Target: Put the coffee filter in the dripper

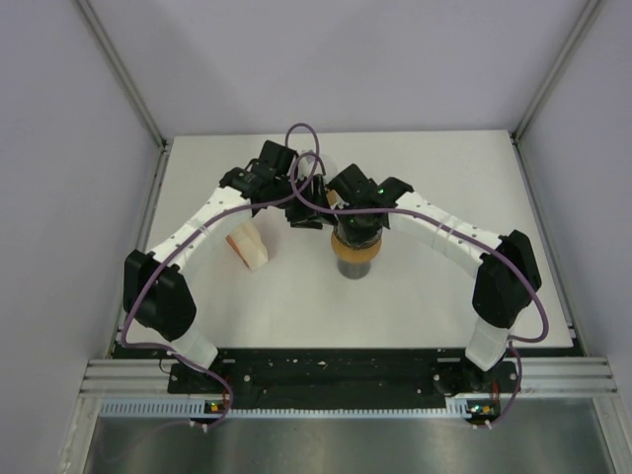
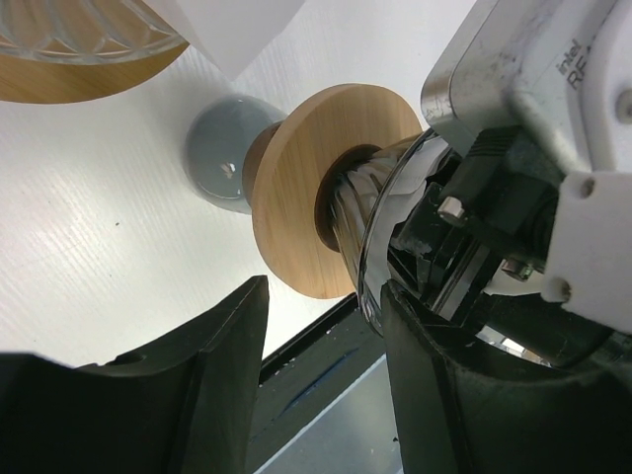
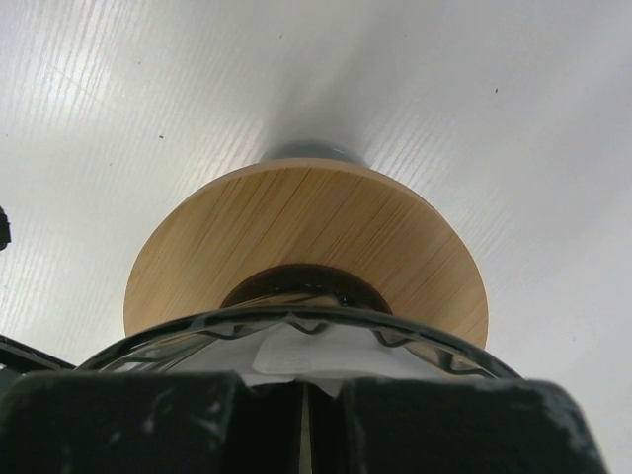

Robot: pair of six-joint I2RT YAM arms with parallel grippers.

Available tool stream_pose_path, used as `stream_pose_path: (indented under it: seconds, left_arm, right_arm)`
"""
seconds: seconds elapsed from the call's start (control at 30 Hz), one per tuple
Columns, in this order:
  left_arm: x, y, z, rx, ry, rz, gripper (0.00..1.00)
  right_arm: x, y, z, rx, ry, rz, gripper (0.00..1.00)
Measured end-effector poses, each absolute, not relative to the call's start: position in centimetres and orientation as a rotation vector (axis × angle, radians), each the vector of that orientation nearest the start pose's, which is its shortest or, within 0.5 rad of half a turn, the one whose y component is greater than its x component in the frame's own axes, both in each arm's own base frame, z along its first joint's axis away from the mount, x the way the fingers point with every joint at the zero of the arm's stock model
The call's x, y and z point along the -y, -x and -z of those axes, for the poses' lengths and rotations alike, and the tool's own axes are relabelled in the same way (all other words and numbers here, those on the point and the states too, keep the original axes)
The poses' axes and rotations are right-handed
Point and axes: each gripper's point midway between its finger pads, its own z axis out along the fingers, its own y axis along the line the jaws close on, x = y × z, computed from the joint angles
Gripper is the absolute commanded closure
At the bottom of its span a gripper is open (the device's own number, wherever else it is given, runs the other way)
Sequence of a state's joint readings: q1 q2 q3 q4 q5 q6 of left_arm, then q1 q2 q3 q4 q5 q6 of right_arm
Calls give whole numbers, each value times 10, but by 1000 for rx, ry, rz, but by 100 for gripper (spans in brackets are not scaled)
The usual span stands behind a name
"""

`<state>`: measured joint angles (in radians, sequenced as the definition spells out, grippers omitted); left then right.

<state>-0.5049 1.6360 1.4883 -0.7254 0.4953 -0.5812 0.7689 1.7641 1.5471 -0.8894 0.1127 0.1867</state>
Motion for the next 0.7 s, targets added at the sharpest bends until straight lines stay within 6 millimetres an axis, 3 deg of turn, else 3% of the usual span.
stream_pose_path:
  seconds: [0.37,0.7]
  left_arm:
    - [276,-305,-217,-2600,-156,967,38]
    - [285,-305,-210,-2584,-139,1048,35]
  right_arm:
    - [-270,-297,-140,-2564,732,-173,100]
    - [-261,-294,-139,-2594,732,-150,100]
